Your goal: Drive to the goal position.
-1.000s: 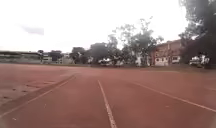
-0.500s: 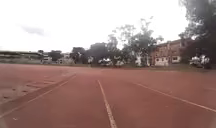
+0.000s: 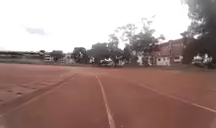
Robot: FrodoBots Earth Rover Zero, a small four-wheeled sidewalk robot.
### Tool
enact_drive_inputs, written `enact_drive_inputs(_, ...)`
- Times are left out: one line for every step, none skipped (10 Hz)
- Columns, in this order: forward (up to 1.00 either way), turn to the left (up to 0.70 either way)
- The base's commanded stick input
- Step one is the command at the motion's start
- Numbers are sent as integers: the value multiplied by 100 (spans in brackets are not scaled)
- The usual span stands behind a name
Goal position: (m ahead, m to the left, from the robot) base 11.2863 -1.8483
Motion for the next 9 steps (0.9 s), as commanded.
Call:
enact_drive_inputs(70,-9)
enact_drive_inputs(70,-30)
enact_drive_inputs(70,-35)
enact_drive_inputs(70,-35)
enact_drive_inputs(70,-35)
enact_drive_inputs(70,-35)
enact_drive_inputs(70,-35)
enact_drive_inputs(70,-35)
enact_drive_inputs(70,-35)
